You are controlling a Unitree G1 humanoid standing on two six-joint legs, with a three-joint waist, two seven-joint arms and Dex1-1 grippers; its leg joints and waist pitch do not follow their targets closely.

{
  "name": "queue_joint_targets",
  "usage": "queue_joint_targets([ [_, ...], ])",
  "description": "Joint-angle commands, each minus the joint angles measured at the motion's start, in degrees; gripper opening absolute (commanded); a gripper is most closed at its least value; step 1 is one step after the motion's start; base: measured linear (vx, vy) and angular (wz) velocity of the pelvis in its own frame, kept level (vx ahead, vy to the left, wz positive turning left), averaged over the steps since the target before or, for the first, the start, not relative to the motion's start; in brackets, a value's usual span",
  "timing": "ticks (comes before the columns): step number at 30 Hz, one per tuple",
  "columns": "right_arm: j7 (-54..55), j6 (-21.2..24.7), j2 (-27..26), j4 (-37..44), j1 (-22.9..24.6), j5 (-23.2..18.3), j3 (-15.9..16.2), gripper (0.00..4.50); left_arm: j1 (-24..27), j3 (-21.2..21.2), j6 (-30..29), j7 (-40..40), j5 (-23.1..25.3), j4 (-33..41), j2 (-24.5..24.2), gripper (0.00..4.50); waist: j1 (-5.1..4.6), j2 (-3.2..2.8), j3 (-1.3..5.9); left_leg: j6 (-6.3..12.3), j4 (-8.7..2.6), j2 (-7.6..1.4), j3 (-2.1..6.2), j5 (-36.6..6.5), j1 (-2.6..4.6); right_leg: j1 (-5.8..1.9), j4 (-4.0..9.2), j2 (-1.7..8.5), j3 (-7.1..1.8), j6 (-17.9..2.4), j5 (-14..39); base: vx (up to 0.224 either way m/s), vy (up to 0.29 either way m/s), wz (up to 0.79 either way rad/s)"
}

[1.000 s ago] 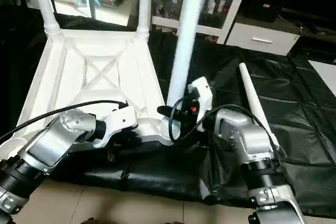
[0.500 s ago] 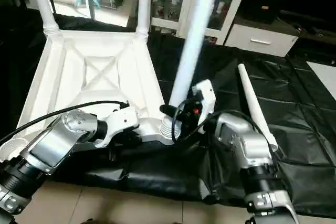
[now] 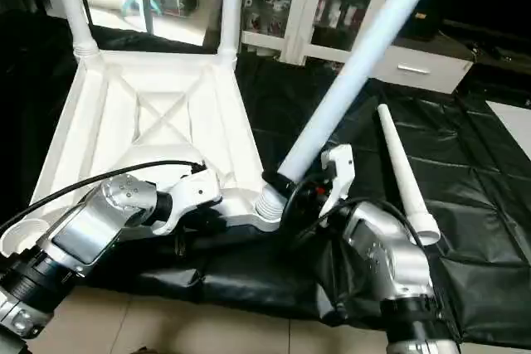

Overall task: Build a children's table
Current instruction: Insert table leg to table base

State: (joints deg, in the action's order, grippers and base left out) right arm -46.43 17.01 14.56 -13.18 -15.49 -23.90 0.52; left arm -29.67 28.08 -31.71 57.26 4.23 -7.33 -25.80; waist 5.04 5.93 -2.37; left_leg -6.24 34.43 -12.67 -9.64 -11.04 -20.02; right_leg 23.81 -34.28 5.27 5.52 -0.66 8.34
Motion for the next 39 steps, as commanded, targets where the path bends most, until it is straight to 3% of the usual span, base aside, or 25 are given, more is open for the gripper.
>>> queue_joint_targets([
  [1,-0.02,1.27,1.99,-1.87,2.61,4.38,2.81,1.86,-0.37,-1.3,0.43,-2.24,0.11,-0.6,0.68,0.03,-0.29,-0.77,2.92,-0.8,-4.98,-0.64,0.26,-17.6,-0.03,-2.32,5.1,2.9,-2.25,-3.4,28.06,0.0,0.0,0.0],
  [6,-0.39,1.5,3.55,-1.38,2.66,6.65,5.35,1.86,-0.55,-1.39,0.61,-2.27,0.21,-0.98,0.74,0.03,-0.35,-0.67,2.8,-0.57,-4.99,-0.57,0.16,-18.55,0.12,-2.25,5.26,2.86,-2.26,-3.68,28.47,0.0,0.0,0.0],
  [9,-1.08,2.69,5.07,-1.86,2.6,9.1,8.31,1.86,-0.68,-1.5,0.68,-2.39,0.23,-1.18,0.8,0.03,-0.4,-0.46,2.75,-0.49,-4.99,-0.54,0.23,-18.86,0.09,-2.22,5.49,2.95,-2.15,-2.83,30.54,0.0,0.0,0.0],
  [12,-1.62,4.01,5.52,-1.97,2.95,9.14,9.07,1.86,-0.7,-1.59,0.65,-2.47,0.21,-1.22,0.86,0.03,-0.41,-0.46,2.69,-0.51,-5.02,-0.56,0.29,-19.44,0.18,-2.08,5.67,2.99,-2.14,-2.35,31.57,0.0,0.0,0.0],
  [23,2.53,3.25,3.52,-5.49,3.54,7.63,5.87,1.86,-0.53,-1.81,0.75,-2.63,0.21,-1.23,0.84,0.03,-0.69,-0.54,2.69,-0.83,-5.19,-0.52,0.58,-22.49,0.34,-1.79,6.19,3.02,-1.85,-1.65,33.75,0.0,0.0,0.0],
  [29,4.76,6.18,2.4,-6.91,3.41,5.54,3.33,1.86,-0.86,-1.95,0.82,-2.76,0.14,-1.43,1.02,0.03,-1.0,-0.71,2.73,-1.0,-5.35,-0.55,0.83,-24.44,0.48,-1.8,6.47,2.99,-1.62,-1.27,34.5,0.0,0.0,0.0],
  [33,2.93,6.04,4.39,-8.79,1.2,6.12,3.04,1.86,-1.03,-2.02,1.05,-2.54,0.15,-1.62,0.85,0.03,-1.39,-0.93,2.88,-1.13,-5.63,-0.71,0.97,-24.62,0.38,-2.14,6.45,3.04,-1.49,-2.01,32.41,0.0,0.0,0.0],
  [36,1.45,5.53,5.73,-9.44,0.24,6.41,3.6,1.86,-1.16,-2.04,1.16,-2.35,0.16,-1.7,0.76,0.03,-1.7,-0.95,2.8,-0.94,-5.57,-0.65,0.9,-25.14,0.55,-1.92,6.5,3.04,-1.62,-2.72,32.07,0.0,0.0,0.0],
  [39,-2.46,7.09,7.79,-7.45,-2.08,4.39,3.22,1.86,-1.49,-2.19,1.22,-1.98,0.12,-1.7,0.58,0.03,-1.64,-0.81,2.83,-0.48,-5.5,-0.61,0.79,-24.23,0.45,-2.06,6.5,3.09,-1.7,-2.62,32.36,0.0,0.0,0.0],
])
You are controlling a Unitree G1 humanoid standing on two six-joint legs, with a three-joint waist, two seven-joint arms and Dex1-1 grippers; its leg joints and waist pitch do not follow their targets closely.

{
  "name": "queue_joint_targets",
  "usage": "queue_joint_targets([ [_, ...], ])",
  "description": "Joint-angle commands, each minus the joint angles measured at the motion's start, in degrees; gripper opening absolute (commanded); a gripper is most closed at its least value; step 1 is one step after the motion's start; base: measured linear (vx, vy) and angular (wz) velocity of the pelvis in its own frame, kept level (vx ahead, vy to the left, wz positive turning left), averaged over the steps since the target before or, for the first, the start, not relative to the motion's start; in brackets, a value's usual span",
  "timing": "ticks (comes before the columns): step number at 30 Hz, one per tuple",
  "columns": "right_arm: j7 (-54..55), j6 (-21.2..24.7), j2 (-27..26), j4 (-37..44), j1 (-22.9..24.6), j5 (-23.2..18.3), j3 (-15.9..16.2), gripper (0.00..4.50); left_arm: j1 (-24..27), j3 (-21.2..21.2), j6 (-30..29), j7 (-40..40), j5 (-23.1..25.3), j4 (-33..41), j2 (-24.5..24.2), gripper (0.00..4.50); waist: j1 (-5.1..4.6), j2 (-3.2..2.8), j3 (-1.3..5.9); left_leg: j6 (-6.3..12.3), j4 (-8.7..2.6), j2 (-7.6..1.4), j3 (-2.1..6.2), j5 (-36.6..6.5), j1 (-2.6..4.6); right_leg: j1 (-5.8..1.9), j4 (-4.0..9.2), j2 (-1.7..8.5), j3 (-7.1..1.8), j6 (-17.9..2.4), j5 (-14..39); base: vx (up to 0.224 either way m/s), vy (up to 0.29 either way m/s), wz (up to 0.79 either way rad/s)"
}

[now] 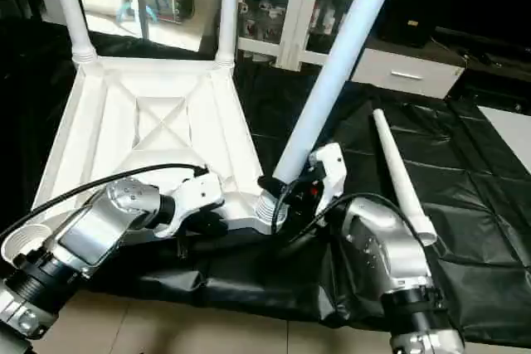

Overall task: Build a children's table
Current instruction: Insert table leg to table base

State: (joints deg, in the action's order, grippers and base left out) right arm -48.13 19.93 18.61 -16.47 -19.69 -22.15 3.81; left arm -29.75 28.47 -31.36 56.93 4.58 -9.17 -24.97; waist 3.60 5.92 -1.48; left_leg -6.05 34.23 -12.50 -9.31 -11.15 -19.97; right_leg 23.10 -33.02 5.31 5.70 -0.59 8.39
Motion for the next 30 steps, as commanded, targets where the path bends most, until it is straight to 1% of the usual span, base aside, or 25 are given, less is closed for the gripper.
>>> queue_joint_targets([
  [1,-1.35,4.56,4.0,-3.7,1.77,2.22,-0.19,1.86,-1.46,-2.61,0.86,-1.61,-0.24,0.15,-0.27,0.03,-0.13,-0.76,1.96,-0.45,-5.27,-0.84,0.43,-23.34,0.38,-1.36,5.11,3.04,-1.99,-3.0,31.57,0.0,0.0,0.0],
  [2,-1.35,4.56,4.0,-3.7,1.77,2.22,-0.19,1.86,-1.46,-2.61,0.86,-1.61,-0.24,0.15,-0.27,0.03,-0.06,-0.77,1.96,-0.42,-5.27,-0.86,0.37,-22.86,0.36,-1.35,5.03,3.04,-2.06,-3.21,31.01,0.0,0.0,0.0],
  [3,-2.83,5.26,4.69,-2.53,0.96,1.38,-0.22,1.86,-1.52,-2.61,0.94,-1.51,-0.25,0.14,-0.32,0.03,0.03,-0.67,2.0,-0.23,-5.23,-0.88,0.22,-22.08,0.35,-1.31,4.92,3.04,-2.14,-3.66,29.98,0.0,0.0,0.0],
  [5,-5.06,5.94,5.77,-1.1,-0.31,0.37,-0.03,1.86,-1.59,-2.57,1.1,-1.39,-0.24,0.14,-0.38,0.03,0.16,-0.71,2.05,-0.2,-5.28,-0.95,0.2,-20.72,0.16,-1.52,4.56,3.01,-2.24,-4.28,28.41,0.0,0.0,0.0],
  [6,-7.18,6.17,6.91,-0.08,-1.69,-0.08,0.43,1.86,-1.56,-2.45,1.16,-1.24,-0.25,0.31,-0.45,0.03,0.33,-0.6,2.14,0.01,-5.23,-0.99,0.07,-19.23,0.08,-1.65,4.32,3.01,-2.37,-4.72,26.95,0.0,0.0,0.0],
  [7,-7.5,6.18,7.11,0.06,-1.94,-0.09,0.54,1.86,-1.55,-2.42,1.18,-1.21,-0.24,0.35,-0.46,0.03,0.52,-0.67,2.2,0.29,-5.2,-1.02,-0.06,-17.75,0.02,-1.76,4.1,3.0,-2.46,-5.28,25.4,0.0,0.0,0.0],
  [9,-8.65,6.16,7.84,0.65,-2.98,-0.09,1.04,1.86,-1.48,-2.28,1.2,-1.08,-0.24,0.56,-0.51,0.03,0.78,-0.69,2.18,0.53,-5.26,-1.05,-0.21,-15.63,-0.26,-2.03,3.87,3.02,-2.57,-5.51,23.78,0.0,0.0,0.0],
  [11,-9.36,6.11,8.26,1.31,-3.79,-0.28,1.22,1.86,-1.4,-2.19,1.19,-1.02,-0.26,0.73,-0.5,0.03,0.91,-0.68,2.27,0.38,-5.2,-1.08,-0.31,-14.33,-0.28,-2.14,3.69,3.04,-2.6,-5.73,22.61,0.0,0.0,0.0],
  [12,-8.95,6.16,7.91,1.74,-4.43,-0.9,0.54,1.86,-1.39,-2.15,1.18,-0.93,-0.29,0.81,-0.52,0.03,0.93,-0.59,2.28,0.34,-5.22,-1.04,-0.36,-13.88,-0.27,-2.17,3.61,2.96,-2.59,-5.87,22.33,0.0,0.0,0.0],
  [14,-8.49,6.96,7.38,2.4,-5.27,-2.01,-0.49,1.86,-1.41,-2.08,1.2,-0.85,-0.33,0.84,-0.55,0.03,0.81,-0.56,2.41,0.21,-5.23,-1.0,-0.31,-12.71,-0.54,-2.43,3.36,3.0,-2.59,-6.16,21.4,0.0,0.0,0.0],
  [16,-8.98,7.65,7.49,2.81,-5.64,-2.28,-0.52,1.86,-1.41,-2.05,1.21,-0.81,-0.34,0.85,-0.57,0.03,0.79,-0.65,2.5,0.28,-5.07,-1.06,-0.49,-11.48,-0.31,-2.29,3.15,2.91,-2.68,-7.11,18.95,0.0,0.0,0.0],
  [18,-9.2,7.05,7.85,2.8,-5.66,-1.49,0.07,1.86,-1.42,-2.01,1.27,-0.77,-0.32,0.83,-0.59,0.03,0.92,-0.67,2.56,0.35,-4.98,-1.09,-0.62,-10.36,-0.22,-2.31,2.8,2.82,-2.75,-8.01,16.34,0.0,0.0,0.0],
  [19,-8.84,6.62,7.79,2.64,-5.68,-1.17,0.12,1.86,-1.41,-1.97,1.26,-0.68,-0.32,0.9,-0.63,0.03,0.97,-0.95,2.5,0.28,-5.05,-1.08,-0.63,-10.28,-0.24,-2.33,2.68,2.75,-2.76,-8.36,15.58,0.0,0.0,0.0],
  [21,-7.77,6.13,7.2,2.32,-5.91,-1.11,-0.17,1.86,-1.38,-1.76,1.4,-0.36,-0.38,1.06,-0.78,0.03,0.91,-0.76,2.5,0.09,-5.02,-1.02,-0.71,-10.87,-0.21,-2.35,2.74,2.75,-2.78,-8.42,15.98,0.0,0.0,0.0],
  [25,-7.31,5.76,6.55,2.03,-6.25,-0.59,0.38,1.86,-1.16,-1.41,1.52,0.23,-0.38,1.6,-0.93,0.03,0.93,-0.84,2.43,-0.16,-5.07,-1.02,-0.69,-12.38,-0.11,-2.26,3.04,2.83,-2.8,-7.86,18.21,0.0,0.0,0.0],
  [27,-7.66,5.35,6.42,1.92,-6.2,0.22,1.41,1.86,-0.94,-0.97,1.76,1.0,-0.52,2.24,-1.11,0.03,0.87,-0.76,2.44,-0.24,-5.05,-0.98,-0.67,-12.17,-0.23,-2.28,2.98,2.78,-2.8,-7.65,18.22,0.0,0.0,0.0],
  [28,-7.77,5.24,6.41,1.89,-6.16,0.39,1.63,1.86,-0.89,-0.85,1.83,1.22,-0.56,2.4,-1.17,0.03,0.92,-0.78,2.46,-0.23,-5.03,-0.99,-0.69,-11.83,-0.17,-2.25,2.96,2.81,-2.83,-7.69,17.97,0.0,0.0,0.0],
  [30,-7.82,4.72,6.19,1.37,-6.13,1.13,2.43,1.86,-0.54,-0.6,1.73,1.78,-0.87,3.31,-1.25,0.03,0.9,-0.76,2.55,-0.16,-4.97,-1.01,-0.7,-10.87,-0.26,-2.3,2.62,2.72,-2.85,-8.12,16.18,0.0,0.0,0.0],
])
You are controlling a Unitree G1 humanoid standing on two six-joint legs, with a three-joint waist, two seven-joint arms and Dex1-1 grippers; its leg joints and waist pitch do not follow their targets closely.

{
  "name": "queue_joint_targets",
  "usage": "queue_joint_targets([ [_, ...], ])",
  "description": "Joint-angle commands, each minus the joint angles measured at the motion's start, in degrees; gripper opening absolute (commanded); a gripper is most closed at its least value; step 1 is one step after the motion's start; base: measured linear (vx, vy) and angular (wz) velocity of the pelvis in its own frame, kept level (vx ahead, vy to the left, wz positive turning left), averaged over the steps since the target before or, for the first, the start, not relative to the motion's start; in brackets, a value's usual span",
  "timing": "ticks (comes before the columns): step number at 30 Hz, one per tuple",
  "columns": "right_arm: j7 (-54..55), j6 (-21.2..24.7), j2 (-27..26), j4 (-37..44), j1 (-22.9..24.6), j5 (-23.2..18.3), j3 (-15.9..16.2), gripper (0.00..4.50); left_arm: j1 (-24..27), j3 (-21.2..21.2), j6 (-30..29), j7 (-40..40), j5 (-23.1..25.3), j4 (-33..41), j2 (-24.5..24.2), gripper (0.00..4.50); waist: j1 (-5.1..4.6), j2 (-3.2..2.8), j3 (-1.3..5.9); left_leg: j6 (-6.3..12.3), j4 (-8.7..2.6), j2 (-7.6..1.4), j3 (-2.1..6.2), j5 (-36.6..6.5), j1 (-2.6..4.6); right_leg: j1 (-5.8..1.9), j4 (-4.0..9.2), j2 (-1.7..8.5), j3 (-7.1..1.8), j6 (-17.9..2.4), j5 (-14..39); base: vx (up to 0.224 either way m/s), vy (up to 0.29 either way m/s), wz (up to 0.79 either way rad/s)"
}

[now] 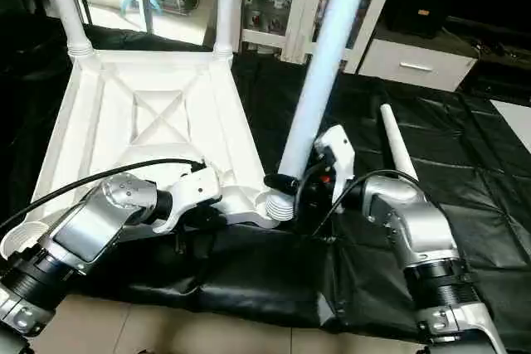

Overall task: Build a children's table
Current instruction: Insert table leg to table base

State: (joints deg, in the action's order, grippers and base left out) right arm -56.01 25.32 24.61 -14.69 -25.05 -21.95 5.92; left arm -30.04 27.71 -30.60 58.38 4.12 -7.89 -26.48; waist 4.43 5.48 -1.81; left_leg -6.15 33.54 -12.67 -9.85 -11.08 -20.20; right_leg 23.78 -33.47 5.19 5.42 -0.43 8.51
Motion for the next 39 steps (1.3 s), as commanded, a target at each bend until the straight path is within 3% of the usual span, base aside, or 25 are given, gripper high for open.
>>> queue_joint_targets([
  [1,0.02,-0.88,0.15,-0.53,-0.76,1.11,0.55,1.86,-0.16,0.26,1.03,0.5,-0.49,2.27,0.23,0.03,0.08,-0.23,2.85,0.02,-4.28,-0.8,-0.2,-10.72,-0.05,-2.99,3.07,2.81,-2.57,-8.38,15.77,0.0,0.0,0.0],
  [9,-0.44,-1.42,-0.5,-0.66,-0.59,2.09,1.57,1.86,0.86,1.17,0.6,1.5,-0.7,4.46,0.04,0.03,0.29,-0.13,2.92,0.78,-3.9,-0.74,-0.54,-7.38,0.1,-3.08,2.09,2.7,-2.85,-10.6,9.6,0.0,0.0,0.0],
  [18,-1.13,-4.72,-0.14,-3.16,-0.86,5.75,4.99,1.86,0.8,1.36,0.45,2.22,-0.82,5.1,-0.17,0.03,0.44,-0.1,2.81,-0.13,-3.99,-0.79,-0.43,-9.31,0.19,-3.09,2.34,2.77,-2.82,-9.5,12.93,0.0,0.0,0.0],
  [24,-1.15,-5.61,-0.96,-5.66,-0.89,6.9,5.45,1.86,0.96,1.25,0.11,2.49,-0.95,5.75,-0.33,0.03,0.49,-0.09,2.88,0.01,-3.94,-0.79,-0.42,-8.5,0.23,-3.16,2.05,2.69,-2.81,-10.29,10.63,0.0,0.0,0.0],
  [29,-0.96,-4.89,-1.7,-7.07,-0.28,5.69,4.56,1.86,0.88,1.08,-0.01,2.4,-0.94,5.73,-0.47,0.03,0.44,0.1,2.86,-0.27,-3.96,-0.75,-0.38,-9.46,0.2,-3.2,2.14,2.68,-2.81,-10.06,11.52,0.0,0.0,0.0],
  [39,2.01,-5.03,-3.78,-11.1,0.48,4.17,1.12,1.86,0.37,0.99,0.03,2.18,-0.89,5.03,-0.46,0.03,0.26,-0.09,2.92,-0.62,-3.97,-0.78,-0.27,-10.54,0.22,-3.11,2.2,2.68,-2.76,-10.18,12.25,0.0,0.0,0.0],
])
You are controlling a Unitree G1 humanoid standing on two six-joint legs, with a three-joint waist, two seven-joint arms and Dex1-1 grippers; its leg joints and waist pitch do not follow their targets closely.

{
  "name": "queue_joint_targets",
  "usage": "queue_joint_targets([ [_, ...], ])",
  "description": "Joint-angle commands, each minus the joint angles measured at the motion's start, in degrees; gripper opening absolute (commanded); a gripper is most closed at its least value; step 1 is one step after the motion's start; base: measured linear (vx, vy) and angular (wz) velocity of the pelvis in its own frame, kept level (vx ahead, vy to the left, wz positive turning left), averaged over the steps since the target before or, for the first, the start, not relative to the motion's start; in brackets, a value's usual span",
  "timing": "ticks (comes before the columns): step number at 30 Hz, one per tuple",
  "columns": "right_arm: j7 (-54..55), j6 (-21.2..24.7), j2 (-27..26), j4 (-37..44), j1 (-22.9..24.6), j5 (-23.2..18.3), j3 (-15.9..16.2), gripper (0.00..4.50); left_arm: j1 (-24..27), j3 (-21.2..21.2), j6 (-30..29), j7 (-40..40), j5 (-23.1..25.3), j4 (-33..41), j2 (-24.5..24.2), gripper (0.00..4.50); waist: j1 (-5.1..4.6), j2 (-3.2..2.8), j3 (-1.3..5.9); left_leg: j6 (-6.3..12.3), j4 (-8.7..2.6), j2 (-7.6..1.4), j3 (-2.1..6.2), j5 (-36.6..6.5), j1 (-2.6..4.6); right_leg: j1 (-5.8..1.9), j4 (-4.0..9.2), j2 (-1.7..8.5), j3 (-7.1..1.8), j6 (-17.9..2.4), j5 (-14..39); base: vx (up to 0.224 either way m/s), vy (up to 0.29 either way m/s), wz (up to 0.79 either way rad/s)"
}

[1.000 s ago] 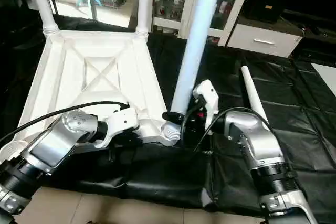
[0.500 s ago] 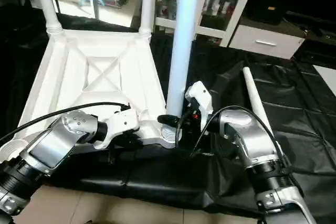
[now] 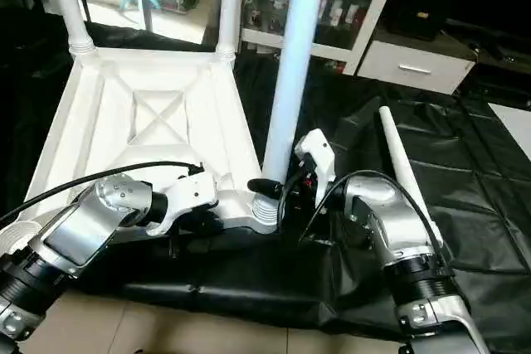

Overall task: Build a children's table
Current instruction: Insert table leg to table base

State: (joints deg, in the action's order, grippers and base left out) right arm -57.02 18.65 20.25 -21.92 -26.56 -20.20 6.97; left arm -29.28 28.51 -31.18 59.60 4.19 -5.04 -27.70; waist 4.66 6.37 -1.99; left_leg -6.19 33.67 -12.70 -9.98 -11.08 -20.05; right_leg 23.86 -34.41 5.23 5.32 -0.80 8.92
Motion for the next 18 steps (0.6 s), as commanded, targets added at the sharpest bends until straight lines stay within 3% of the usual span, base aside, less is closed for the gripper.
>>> queue_joint_targets([
  [1,3.67,1.37,0.32,-4.52,2.16,2.4,-0.54,1.86,-0.41,0.17,0.61,0.92,-0.95,2.16,0.76,0.03,0.01,-0.96,3.11,-0.62,-4.08,-0.73,-0.16,-10.39,0.08,-3.22,3.11,2.62,-2.67,-9.84,11.65,0.0,0.0,0.0],
  [12,6.55,0.05,-1.42,-5.4,4.86,0.89,-3.84,1.86,-0.28,-0.19,0.6,0.51,-1.05,2.1,0.68,0.03,0.06,-0.94,3.04,-0.91,-4.2,-0.79,-0.07,-11.48,0.08,-3.11,3.39,2.7,-2.64,-9.0,13.64,0.0,0.0,0.0],
  [18,8.77,-3.36,-4.53,-2.15,10.28,-1.39,-7.25,1.86,-0.22,-0.54,0.58,0.06,-1.16,2.04,0.84,0.03,0.4,-0.93,3.1,-0.92,-4.27,-0.81,-0.1,-11.05,0.18,-3.08,3.36,2.78,-2.67,-8.75,13.13,0.0,0.0,0.0],
])
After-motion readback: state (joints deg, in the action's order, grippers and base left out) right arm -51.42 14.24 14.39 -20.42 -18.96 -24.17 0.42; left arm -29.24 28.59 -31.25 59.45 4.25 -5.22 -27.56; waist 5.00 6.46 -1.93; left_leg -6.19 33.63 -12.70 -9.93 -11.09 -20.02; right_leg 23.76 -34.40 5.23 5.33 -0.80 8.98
